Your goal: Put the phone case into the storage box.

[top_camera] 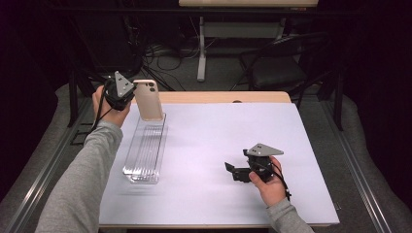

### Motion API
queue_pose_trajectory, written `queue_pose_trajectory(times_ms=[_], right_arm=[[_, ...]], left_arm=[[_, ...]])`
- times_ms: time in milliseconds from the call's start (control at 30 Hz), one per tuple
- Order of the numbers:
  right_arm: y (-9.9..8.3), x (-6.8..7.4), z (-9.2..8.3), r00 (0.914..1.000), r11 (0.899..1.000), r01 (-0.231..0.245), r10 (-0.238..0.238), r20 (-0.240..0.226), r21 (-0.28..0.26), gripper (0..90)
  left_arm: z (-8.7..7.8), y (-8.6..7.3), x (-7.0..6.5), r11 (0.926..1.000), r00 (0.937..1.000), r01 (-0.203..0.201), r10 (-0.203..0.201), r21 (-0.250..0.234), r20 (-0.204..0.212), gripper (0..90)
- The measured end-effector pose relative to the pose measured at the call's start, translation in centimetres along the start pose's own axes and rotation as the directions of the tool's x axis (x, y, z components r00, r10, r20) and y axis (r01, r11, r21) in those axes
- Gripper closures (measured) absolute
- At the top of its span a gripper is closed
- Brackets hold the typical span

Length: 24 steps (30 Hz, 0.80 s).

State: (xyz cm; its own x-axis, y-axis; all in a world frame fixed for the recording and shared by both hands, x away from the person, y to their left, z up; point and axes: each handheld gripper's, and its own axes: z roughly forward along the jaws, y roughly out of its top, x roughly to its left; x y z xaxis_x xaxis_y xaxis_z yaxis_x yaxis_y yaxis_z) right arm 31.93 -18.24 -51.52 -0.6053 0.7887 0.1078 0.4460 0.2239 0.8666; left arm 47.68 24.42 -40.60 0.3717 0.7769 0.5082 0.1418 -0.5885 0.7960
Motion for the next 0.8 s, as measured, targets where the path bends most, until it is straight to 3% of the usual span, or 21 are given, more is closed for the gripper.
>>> queue_pose_trajectory(times_ms=[400,800], right_arm=[[-0.1,0.0,0.1,0.9999,1.0,-0.012,0.012,-0.004,0.004,11.3],[-0.2,0.0,0.2,0.9999,1.0,-0.009,0.009,-0.014,0.011,11.4]], left_arm=[[0.7,-1.2,-0.4,0.9999,0.9998,-0.014,0.014,0.01,-0.015,80.9],[1.2,-2.1,-0.9,1.0,0.9996,-0.001,0.001,0.008,-0.028,81.0]])
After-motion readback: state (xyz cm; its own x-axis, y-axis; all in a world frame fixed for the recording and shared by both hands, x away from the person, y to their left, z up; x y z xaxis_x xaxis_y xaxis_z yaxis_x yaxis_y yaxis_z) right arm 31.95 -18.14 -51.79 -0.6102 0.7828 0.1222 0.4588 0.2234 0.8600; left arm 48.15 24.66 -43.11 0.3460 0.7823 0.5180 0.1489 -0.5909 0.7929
